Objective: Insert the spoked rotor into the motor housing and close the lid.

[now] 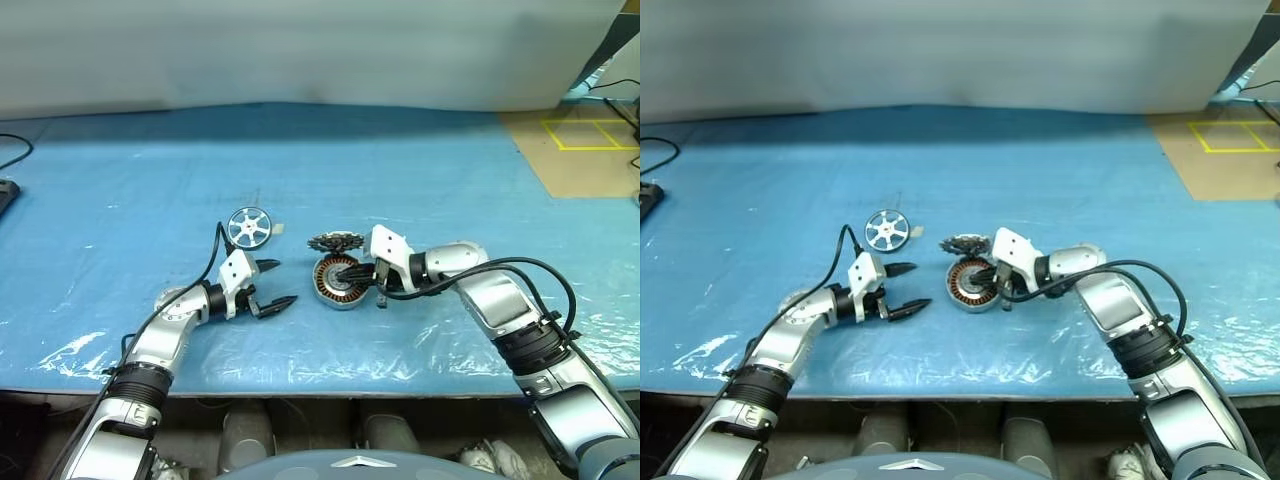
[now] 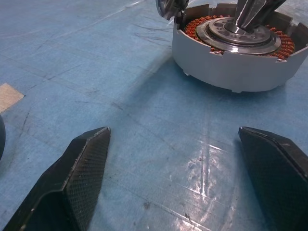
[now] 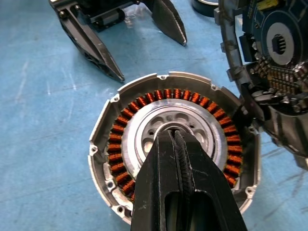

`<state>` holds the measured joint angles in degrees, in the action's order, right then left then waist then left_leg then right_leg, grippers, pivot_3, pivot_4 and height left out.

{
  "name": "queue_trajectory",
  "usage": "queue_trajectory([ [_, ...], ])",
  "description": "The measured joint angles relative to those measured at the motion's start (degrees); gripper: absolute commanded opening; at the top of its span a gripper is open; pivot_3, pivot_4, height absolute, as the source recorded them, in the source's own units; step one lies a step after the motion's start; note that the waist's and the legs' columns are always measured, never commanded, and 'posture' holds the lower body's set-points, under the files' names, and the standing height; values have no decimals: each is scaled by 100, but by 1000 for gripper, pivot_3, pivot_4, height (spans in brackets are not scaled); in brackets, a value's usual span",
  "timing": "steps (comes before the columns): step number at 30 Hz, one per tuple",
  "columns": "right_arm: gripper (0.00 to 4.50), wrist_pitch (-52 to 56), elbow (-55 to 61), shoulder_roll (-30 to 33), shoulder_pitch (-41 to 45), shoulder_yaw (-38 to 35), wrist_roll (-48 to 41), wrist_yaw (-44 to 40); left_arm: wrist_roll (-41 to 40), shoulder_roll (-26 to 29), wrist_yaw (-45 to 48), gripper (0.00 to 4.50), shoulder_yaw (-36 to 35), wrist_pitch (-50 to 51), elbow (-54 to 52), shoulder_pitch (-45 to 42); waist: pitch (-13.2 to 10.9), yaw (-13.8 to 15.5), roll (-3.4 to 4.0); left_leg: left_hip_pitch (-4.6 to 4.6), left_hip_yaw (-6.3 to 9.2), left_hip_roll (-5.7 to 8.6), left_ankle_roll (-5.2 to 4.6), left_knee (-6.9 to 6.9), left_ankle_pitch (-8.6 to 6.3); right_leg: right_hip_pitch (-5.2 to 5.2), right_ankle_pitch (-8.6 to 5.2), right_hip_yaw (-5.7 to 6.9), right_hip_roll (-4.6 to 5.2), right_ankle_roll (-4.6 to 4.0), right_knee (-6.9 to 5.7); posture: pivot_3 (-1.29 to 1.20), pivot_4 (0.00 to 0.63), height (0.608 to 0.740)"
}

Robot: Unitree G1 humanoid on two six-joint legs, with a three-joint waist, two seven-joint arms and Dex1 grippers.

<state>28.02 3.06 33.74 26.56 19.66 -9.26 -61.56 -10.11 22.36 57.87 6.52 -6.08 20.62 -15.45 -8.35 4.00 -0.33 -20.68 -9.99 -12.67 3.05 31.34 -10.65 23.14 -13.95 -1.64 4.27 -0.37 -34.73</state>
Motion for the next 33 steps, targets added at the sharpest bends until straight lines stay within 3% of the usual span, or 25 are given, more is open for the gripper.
queue_trajectory([
  [12,31,274,344,-13,22,-151,-252,-44,4,-12,4,4500,1,-112,67,-21,-1,2,2,-17,0,0,0,2,0,15,1,2,0,1,-1,0,150,740],
  [33,31,-78,-203,-184,23,-3,24,163,3,-9,-45,4500,-2,-112,57,12,0,0,1,-6,0,0,0,7,0,5,1,1,1,1,-2,0,150,740],
])
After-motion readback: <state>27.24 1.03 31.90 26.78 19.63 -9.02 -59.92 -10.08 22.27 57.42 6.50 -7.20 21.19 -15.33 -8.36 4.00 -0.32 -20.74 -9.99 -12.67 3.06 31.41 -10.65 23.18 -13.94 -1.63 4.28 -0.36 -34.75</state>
